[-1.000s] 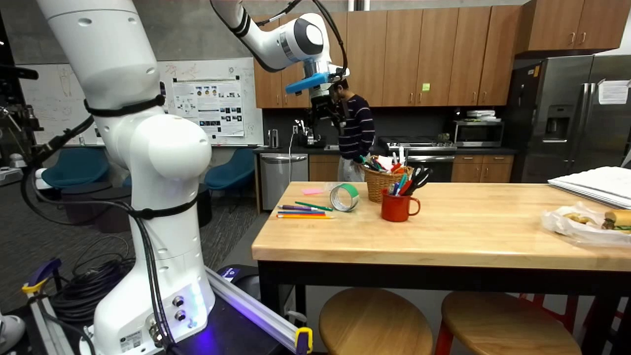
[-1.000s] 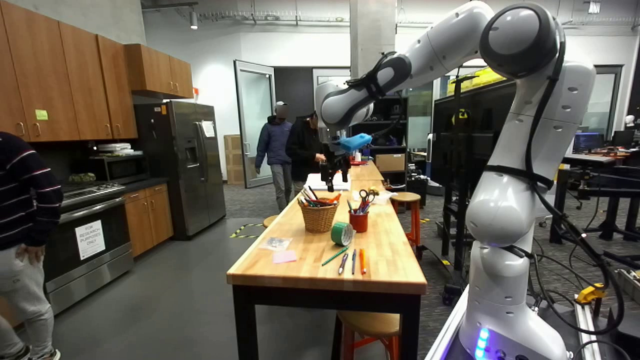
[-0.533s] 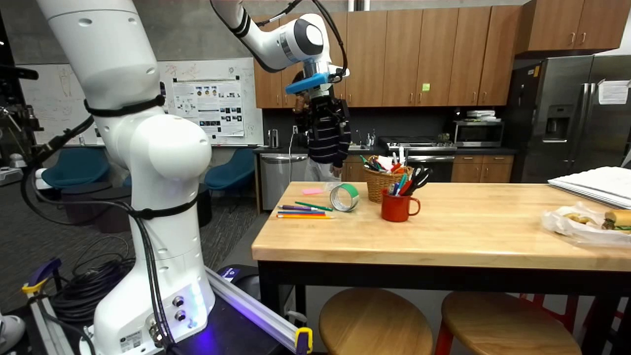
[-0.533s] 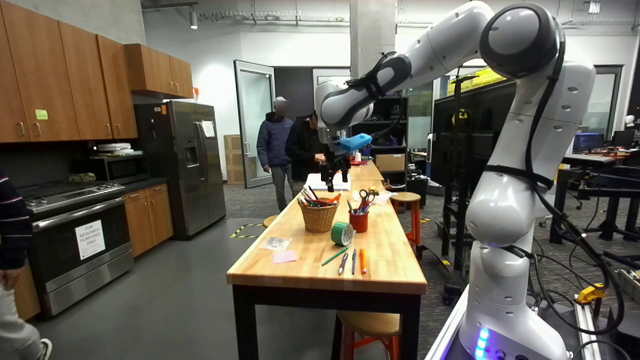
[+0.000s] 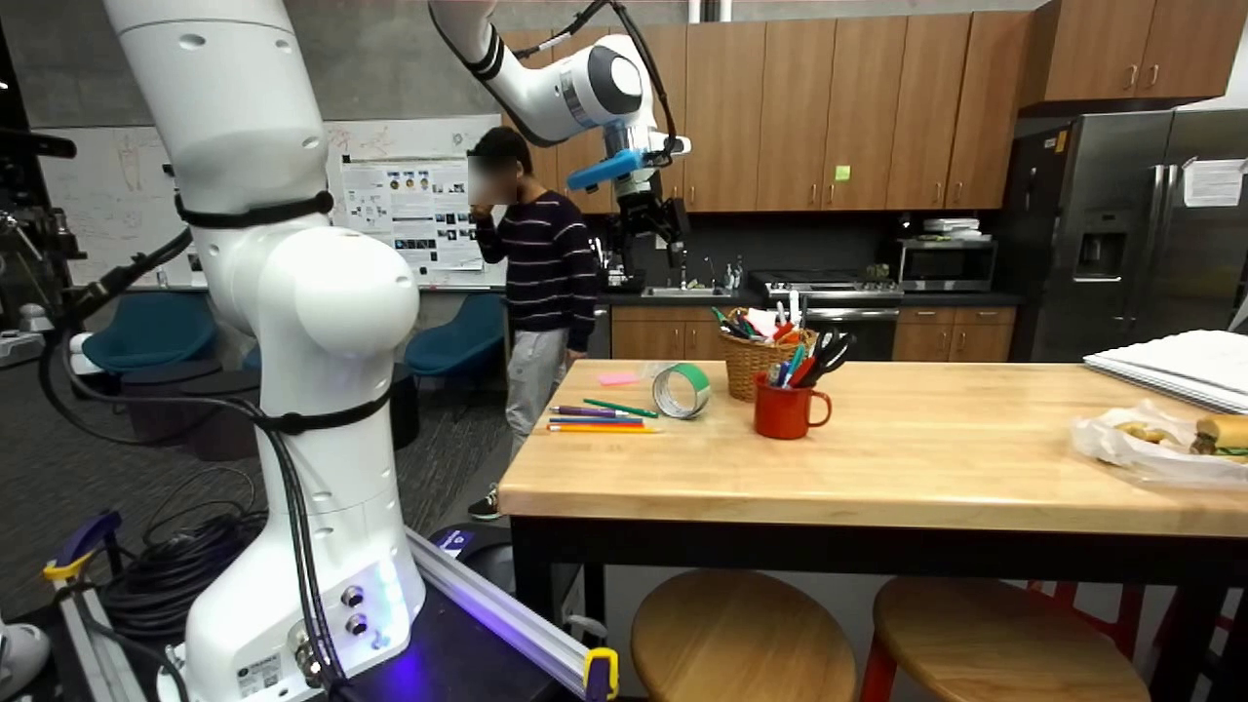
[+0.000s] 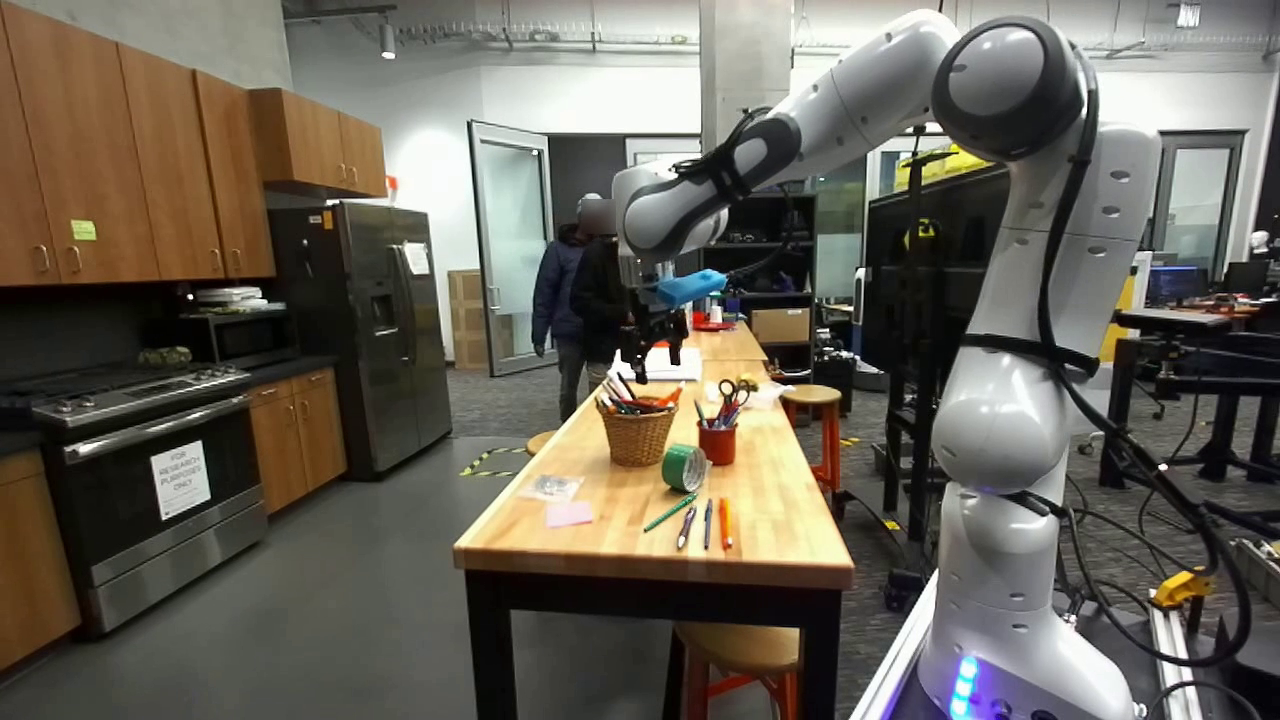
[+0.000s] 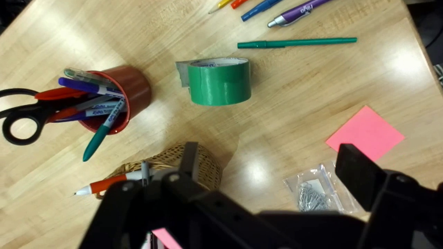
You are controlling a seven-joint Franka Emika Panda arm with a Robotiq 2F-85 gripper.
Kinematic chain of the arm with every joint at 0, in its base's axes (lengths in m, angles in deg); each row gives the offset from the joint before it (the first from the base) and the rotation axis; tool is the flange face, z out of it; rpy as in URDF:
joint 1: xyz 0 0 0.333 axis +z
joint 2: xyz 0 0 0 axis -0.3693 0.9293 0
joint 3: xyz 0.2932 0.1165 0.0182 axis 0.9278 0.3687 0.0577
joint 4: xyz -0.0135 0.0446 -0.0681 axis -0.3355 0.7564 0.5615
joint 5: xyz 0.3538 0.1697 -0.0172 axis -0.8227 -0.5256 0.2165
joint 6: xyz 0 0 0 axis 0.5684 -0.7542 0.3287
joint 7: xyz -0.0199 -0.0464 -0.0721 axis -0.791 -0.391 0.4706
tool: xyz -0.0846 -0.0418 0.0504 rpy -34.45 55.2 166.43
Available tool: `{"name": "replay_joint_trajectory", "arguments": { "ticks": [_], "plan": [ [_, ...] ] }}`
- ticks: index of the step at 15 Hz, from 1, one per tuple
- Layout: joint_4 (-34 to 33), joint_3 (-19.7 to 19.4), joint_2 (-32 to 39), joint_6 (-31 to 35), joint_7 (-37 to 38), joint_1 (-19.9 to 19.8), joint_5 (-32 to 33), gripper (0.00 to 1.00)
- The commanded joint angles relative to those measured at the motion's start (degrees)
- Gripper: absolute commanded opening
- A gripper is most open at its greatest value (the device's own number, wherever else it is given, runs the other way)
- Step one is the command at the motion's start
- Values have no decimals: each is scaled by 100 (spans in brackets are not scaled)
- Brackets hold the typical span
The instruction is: Shift the sticky notes to the table
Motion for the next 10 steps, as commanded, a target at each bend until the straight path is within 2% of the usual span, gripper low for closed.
{"name": "replay_joint_trajectory", "arguments": {
  "ticks": [1, 5, 10],
  "plan": [
    [-682, 115, 551, -210, 672, 18, 65, 100],
    [-1364, 166, 1096, -444, 1505, 65, 327, 100],
    [-2254, 55, 1756, -1138, 2669, 169, 938, 100]
  ]
}}
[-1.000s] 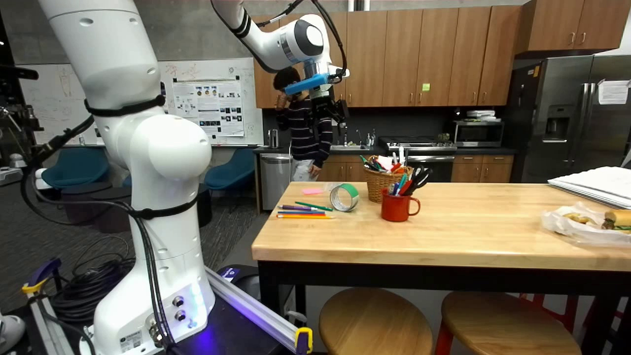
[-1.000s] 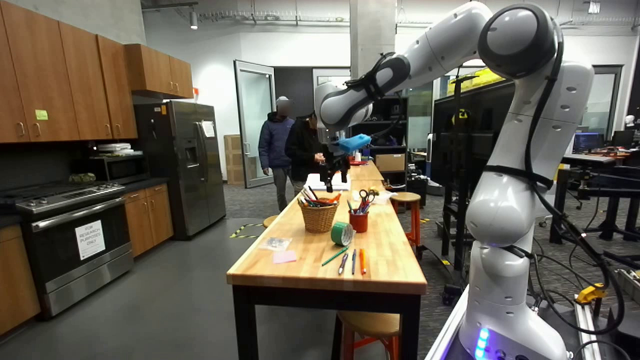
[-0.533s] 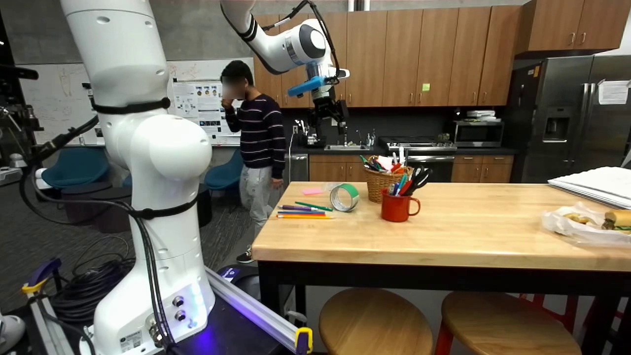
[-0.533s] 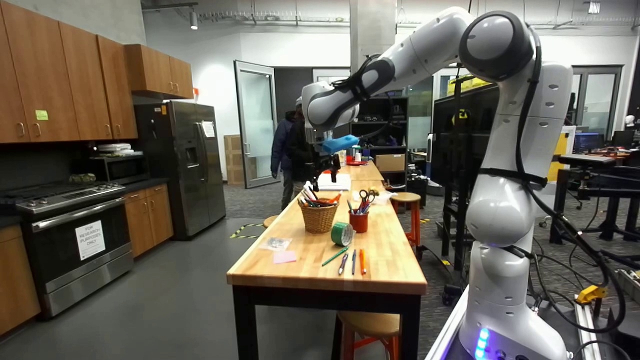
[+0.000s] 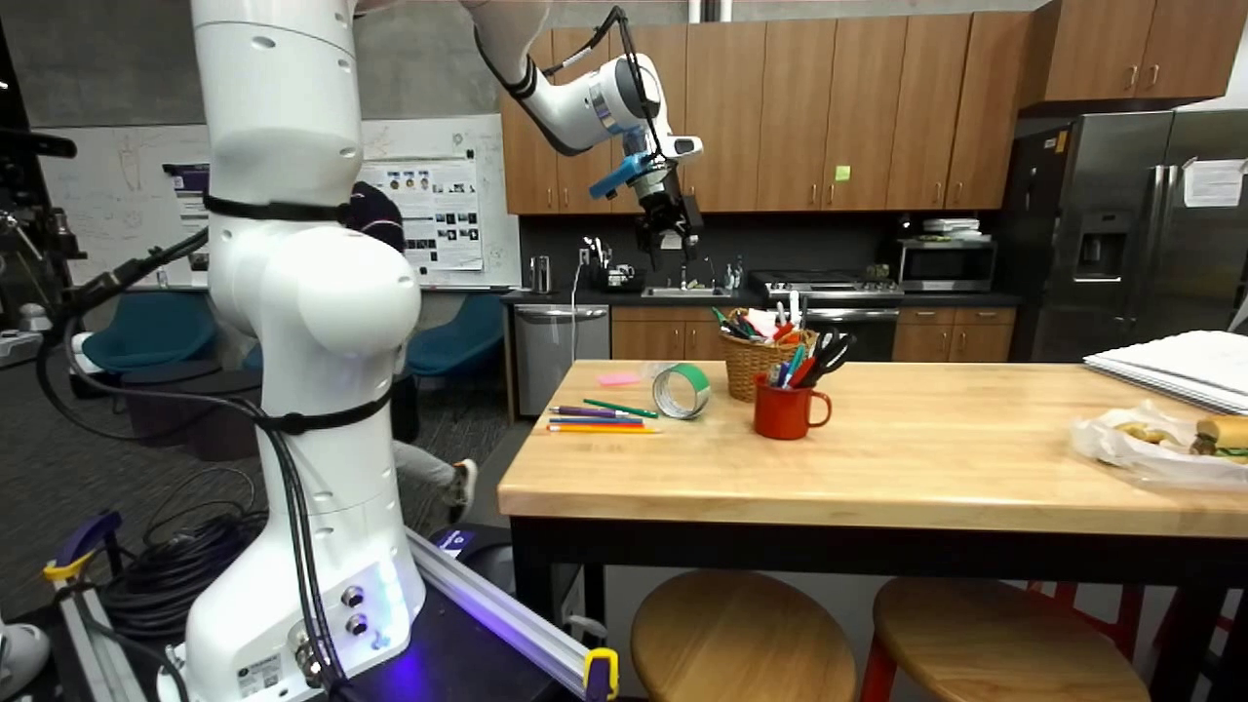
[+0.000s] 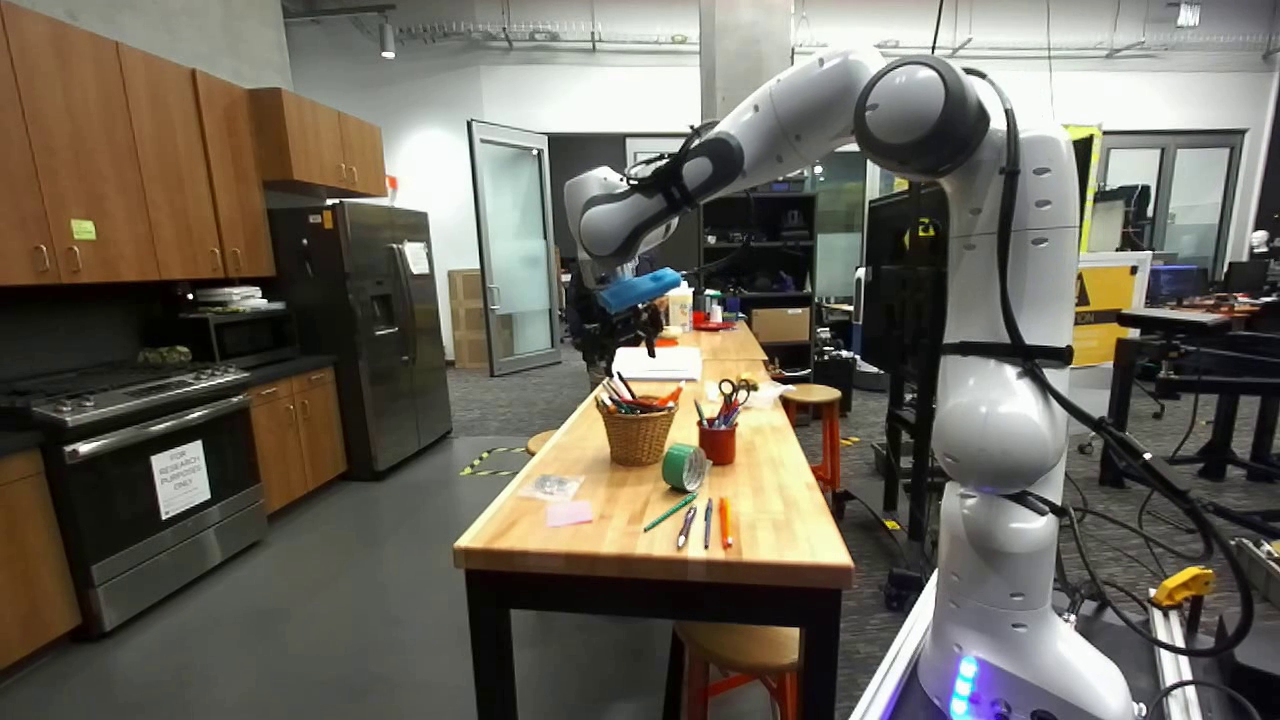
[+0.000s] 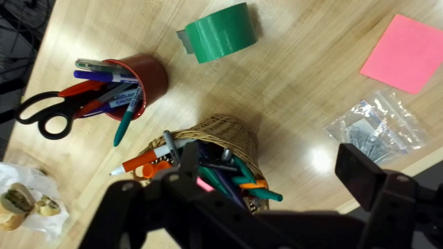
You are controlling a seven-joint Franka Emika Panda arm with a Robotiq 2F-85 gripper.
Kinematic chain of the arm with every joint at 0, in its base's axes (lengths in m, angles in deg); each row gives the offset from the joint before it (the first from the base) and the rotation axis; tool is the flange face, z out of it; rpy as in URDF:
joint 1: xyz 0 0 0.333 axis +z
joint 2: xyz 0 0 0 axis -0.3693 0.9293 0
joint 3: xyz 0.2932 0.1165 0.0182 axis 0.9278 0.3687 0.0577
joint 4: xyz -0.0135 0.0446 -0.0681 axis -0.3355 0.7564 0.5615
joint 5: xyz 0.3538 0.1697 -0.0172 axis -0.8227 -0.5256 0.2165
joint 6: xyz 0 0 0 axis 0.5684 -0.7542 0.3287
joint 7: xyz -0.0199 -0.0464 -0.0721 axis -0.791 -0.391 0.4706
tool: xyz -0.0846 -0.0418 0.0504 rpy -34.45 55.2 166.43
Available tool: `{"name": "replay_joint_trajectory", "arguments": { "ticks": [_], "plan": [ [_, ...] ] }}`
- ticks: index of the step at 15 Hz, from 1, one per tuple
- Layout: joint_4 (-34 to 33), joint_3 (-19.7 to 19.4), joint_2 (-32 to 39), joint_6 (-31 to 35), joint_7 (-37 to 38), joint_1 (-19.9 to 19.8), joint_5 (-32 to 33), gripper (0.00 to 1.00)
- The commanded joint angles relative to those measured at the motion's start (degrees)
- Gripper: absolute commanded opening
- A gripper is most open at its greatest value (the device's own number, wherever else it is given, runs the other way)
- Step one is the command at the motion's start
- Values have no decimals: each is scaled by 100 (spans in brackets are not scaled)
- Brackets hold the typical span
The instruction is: Shift the sticky notes to the table
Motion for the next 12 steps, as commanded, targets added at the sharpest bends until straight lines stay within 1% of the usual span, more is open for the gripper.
{"name": "replay_joint_trajectory", "arguments": {
  "ticks": [1, 4, 8, 12],
  "plan": [
    [-824, -133, 570, -671, 710, 131, 302, 100],
    [-1341, -227, 985, -1024, 1035, 184, 157, 100],
    [-1968, -350, 1502, -1275, 1421, 277, -55, 100],
    [-2389, -465, 1915, -1092, 1606, 308, -266, 100]
  ]
}}
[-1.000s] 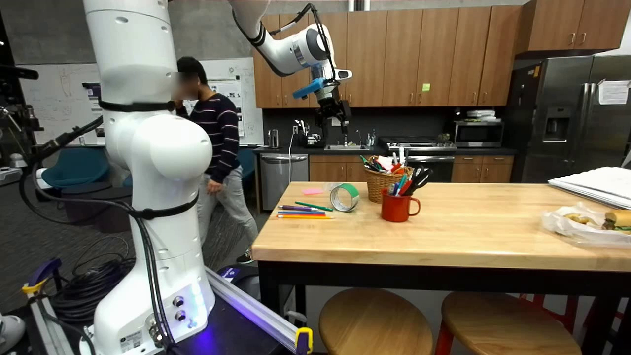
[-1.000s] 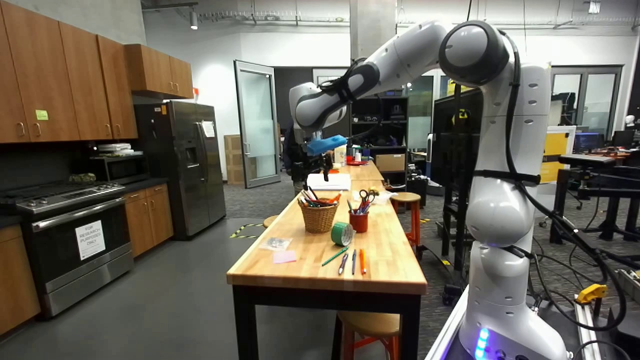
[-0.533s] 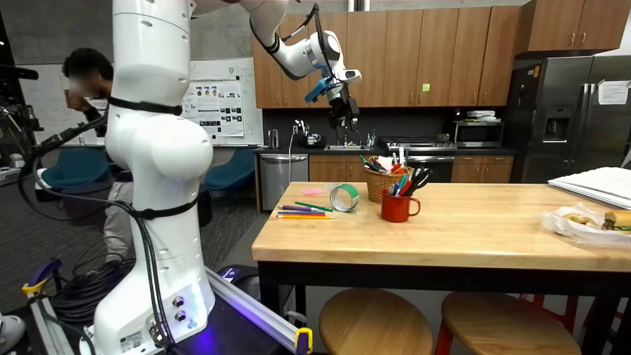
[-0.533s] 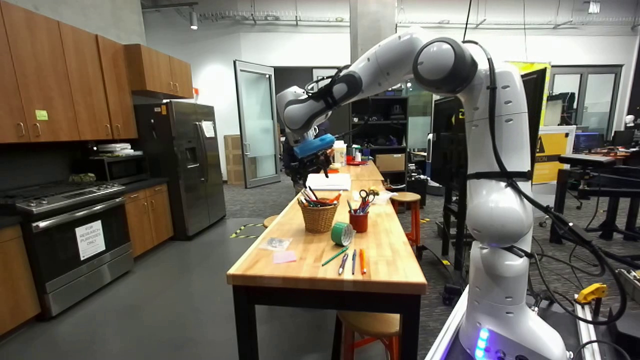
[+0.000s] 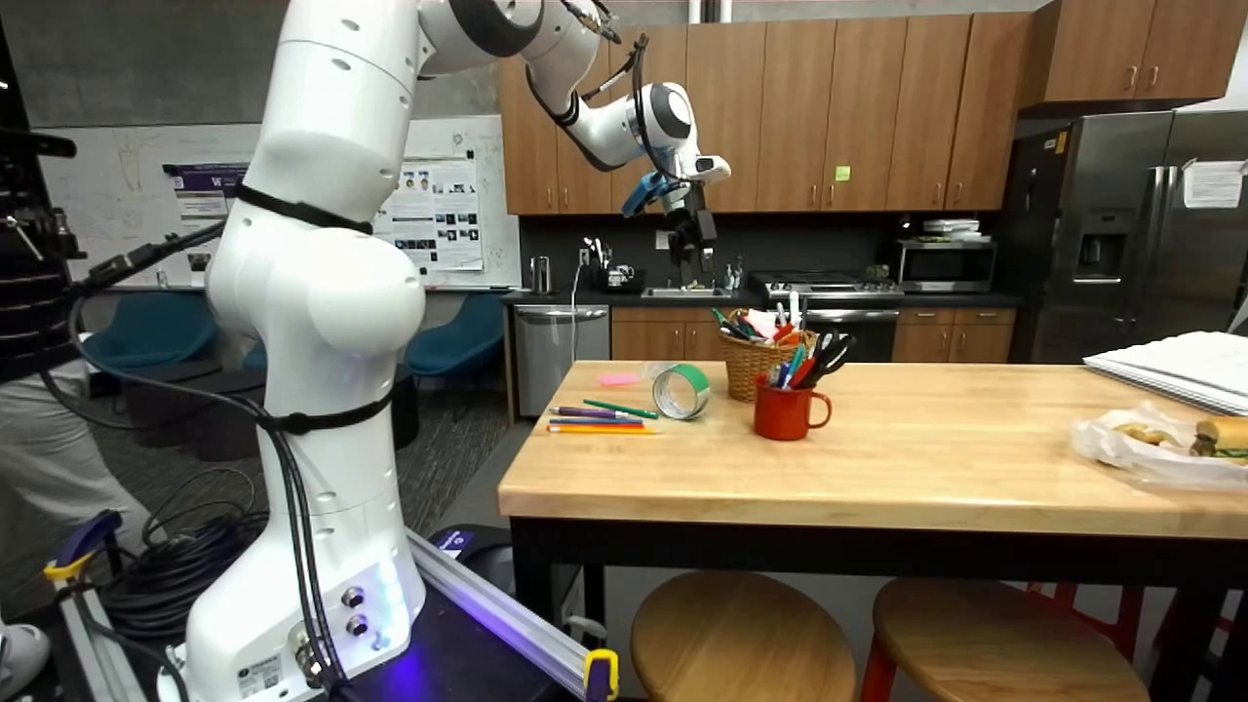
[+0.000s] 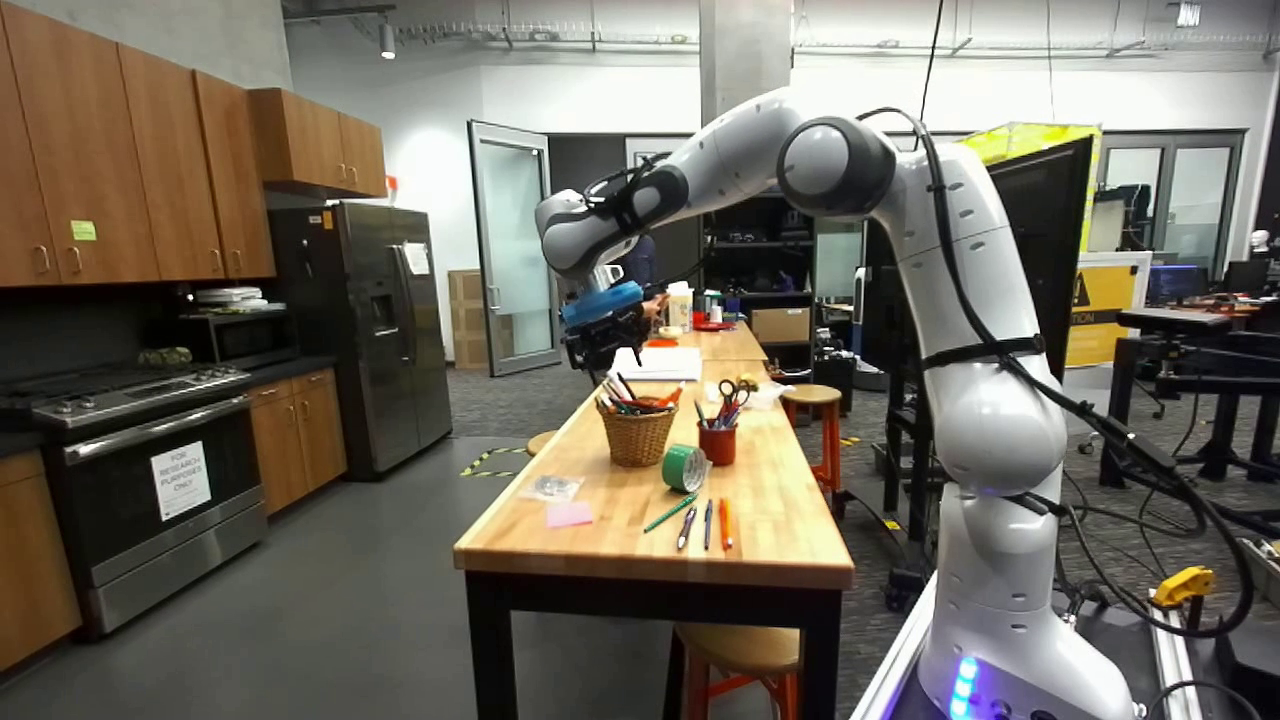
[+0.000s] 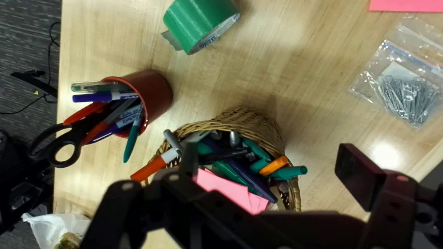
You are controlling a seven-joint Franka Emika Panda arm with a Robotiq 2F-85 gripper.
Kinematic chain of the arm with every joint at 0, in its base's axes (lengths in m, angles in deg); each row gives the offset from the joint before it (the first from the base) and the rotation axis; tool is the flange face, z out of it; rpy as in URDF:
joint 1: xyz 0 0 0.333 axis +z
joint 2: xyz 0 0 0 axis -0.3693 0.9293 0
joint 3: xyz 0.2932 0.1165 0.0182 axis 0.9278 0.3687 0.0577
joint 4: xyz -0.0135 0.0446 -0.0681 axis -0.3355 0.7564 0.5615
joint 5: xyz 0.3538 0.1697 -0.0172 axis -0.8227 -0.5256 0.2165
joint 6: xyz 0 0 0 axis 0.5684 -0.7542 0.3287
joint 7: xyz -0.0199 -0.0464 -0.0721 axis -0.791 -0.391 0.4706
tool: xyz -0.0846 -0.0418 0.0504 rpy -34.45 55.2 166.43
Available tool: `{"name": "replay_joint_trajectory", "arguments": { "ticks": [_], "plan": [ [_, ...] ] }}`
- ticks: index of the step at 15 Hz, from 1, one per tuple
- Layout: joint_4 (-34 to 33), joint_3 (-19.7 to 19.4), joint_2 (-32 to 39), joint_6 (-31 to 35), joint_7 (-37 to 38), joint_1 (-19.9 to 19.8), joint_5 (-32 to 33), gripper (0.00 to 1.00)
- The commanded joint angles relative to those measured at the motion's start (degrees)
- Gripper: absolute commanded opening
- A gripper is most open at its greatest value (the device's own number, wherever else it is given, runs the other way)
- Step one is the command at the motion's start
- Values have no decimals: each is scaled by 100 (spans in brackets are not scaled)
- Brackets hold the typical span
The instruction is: Shift the sticky notes to the table
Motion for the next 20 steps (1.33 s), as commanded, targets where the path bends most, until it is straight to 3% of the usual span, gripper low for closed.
{"name": "replay_joint_trajectory", "arguments": {
  "ticks": [1, 15, 20],
  "plan": [
    [-565, -187, 430, -19, 216, 94, -271, 100],
    [-1033, -629, 1029, 669, 1239, 58, -703, 100],
    [-932, -629, 983, 665, 1158, 72, -622, 100]
  ]
}}
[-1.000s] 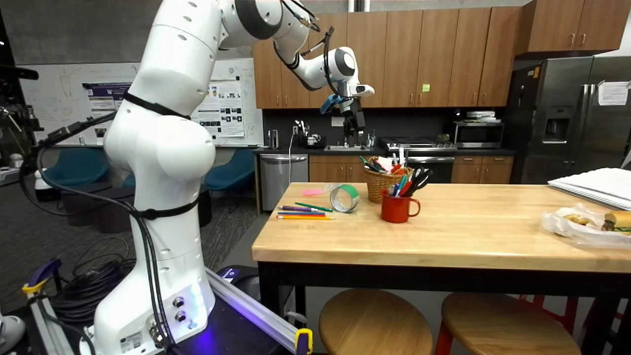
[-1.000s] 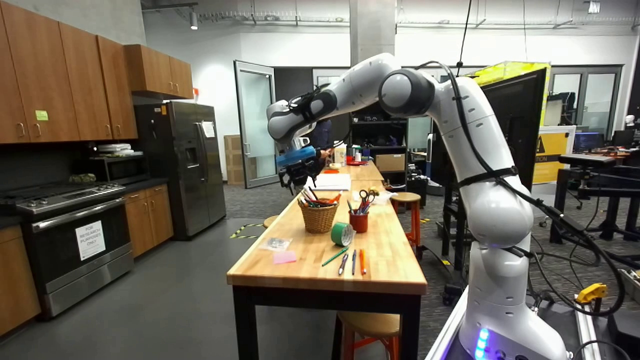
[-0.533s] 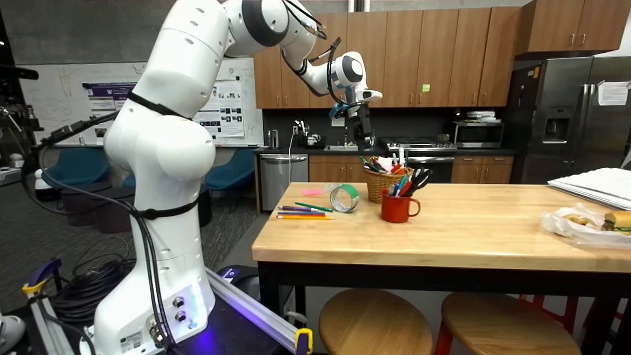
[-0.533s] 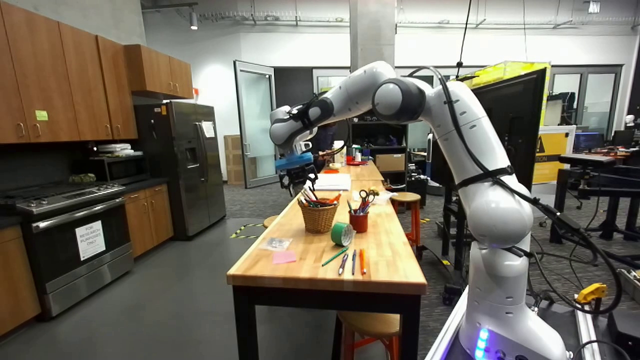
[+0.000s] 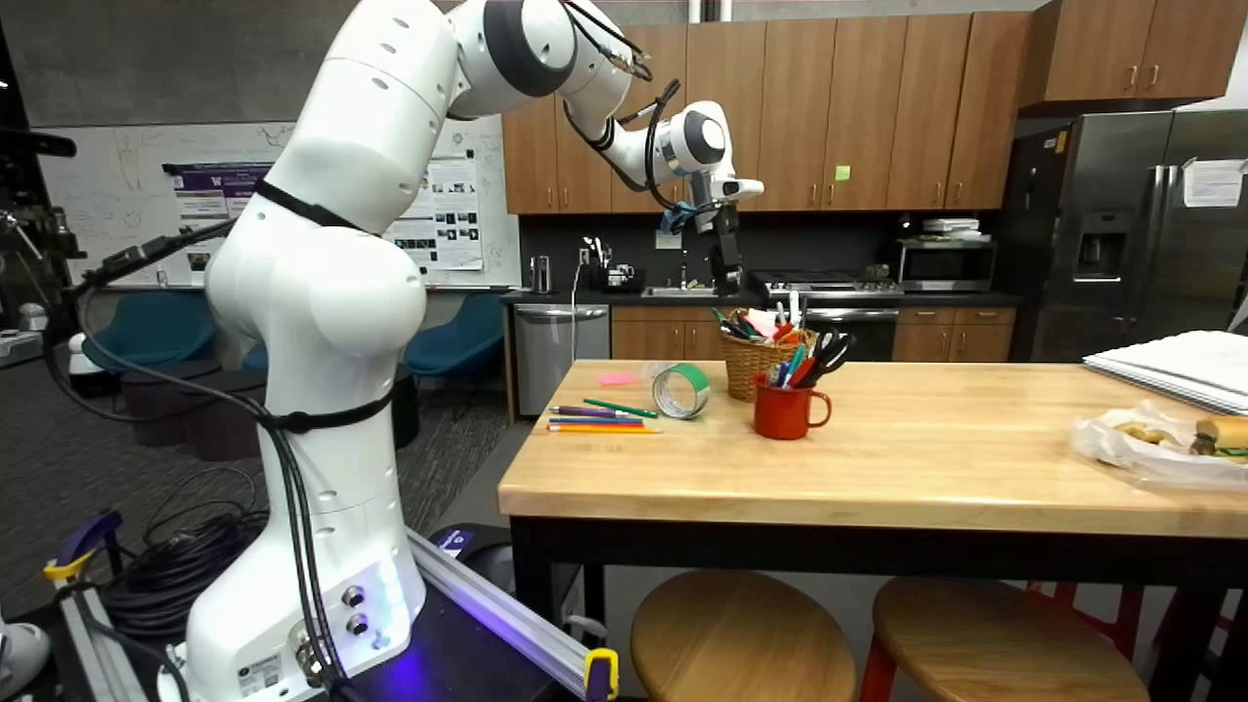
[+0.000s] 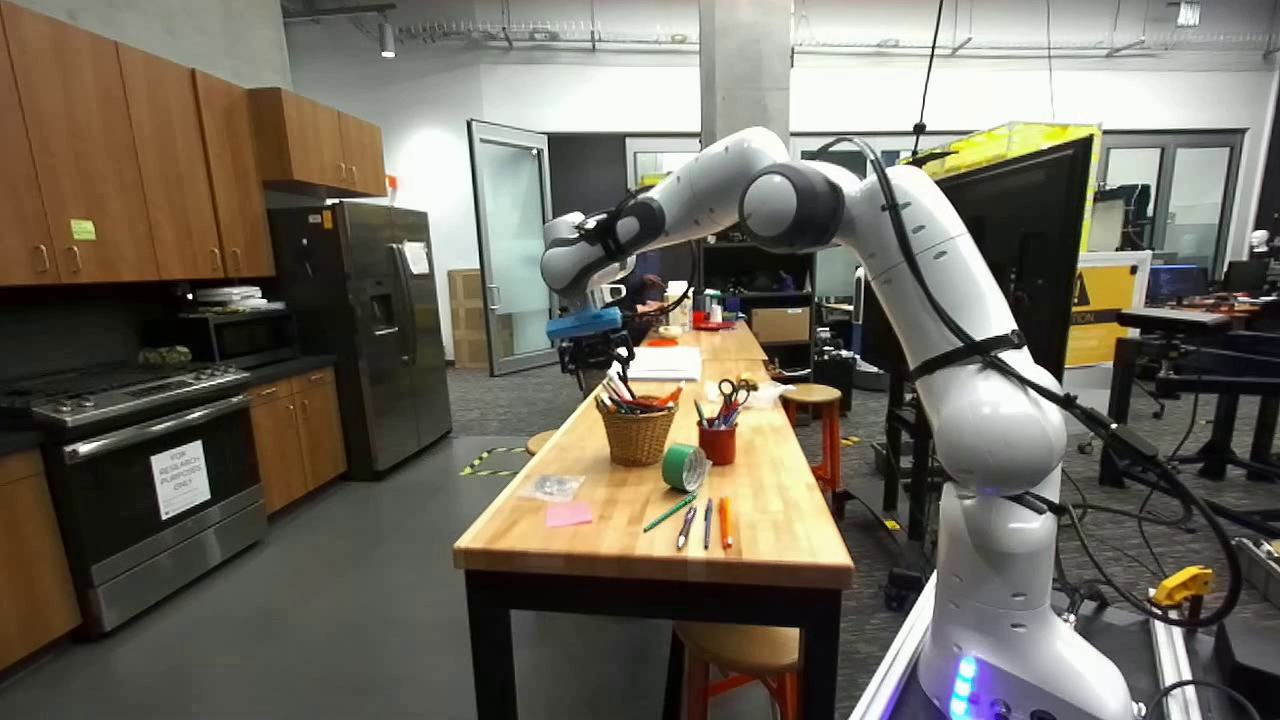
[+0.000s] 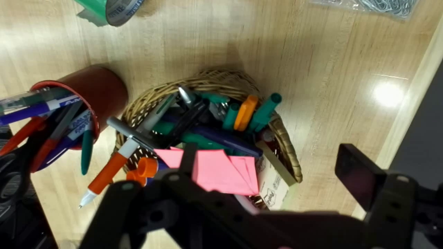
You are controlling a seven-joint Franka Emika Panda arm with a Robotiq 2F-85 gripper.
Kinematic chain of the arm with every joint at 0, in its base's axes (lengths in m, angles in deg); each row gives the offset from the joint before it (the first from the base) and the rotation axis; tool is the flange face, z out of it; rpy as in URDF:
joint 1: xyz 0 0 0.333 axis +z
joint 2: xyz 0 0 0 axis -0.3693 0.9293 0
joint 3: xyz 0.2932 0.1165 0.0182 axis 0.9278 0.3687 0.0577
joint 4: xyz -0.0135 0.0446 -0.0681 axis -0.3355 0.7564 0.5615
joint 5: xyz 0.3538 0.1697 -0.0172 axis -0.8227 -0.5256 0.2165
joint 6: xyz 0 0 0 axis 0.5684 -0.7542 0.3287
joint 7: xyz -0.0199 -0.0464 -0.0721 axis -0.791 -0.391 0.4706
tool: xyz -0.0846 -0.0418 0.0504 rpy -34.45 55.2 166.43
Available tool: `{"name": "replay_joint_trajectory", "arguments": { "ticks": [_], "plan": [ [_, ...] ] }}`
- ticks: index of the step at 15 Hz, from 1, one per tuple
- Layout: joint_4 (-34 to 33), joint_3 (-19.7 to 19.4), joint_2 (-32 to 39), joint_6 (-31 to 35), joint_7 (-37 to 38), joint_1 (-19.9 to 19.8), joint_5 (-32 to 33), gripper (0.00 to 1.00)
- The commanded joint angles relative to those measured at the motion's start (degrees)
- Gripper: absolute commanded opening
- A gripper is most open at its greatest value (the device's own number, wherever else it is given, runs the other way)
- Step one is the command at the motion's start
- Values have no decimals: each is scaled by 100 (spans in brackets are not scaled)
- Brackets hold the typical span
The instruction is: Shift the sticky notes to the table
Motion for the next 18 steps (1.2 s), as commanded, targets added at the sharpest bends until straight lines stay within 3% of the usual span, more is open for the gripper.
{"name": "replay_joint_trajectory", "arguments": {
  "ticks": [1, 10, 18],
  "plan": [
    [-23, -54, 7, -19, -8, 41, -28, 100],
    [-73, -64, 79, 47, 39, 62, 16, 100],
    [-641, -192, 600, 158, 127, 45, 31, 100]
  ]
}}
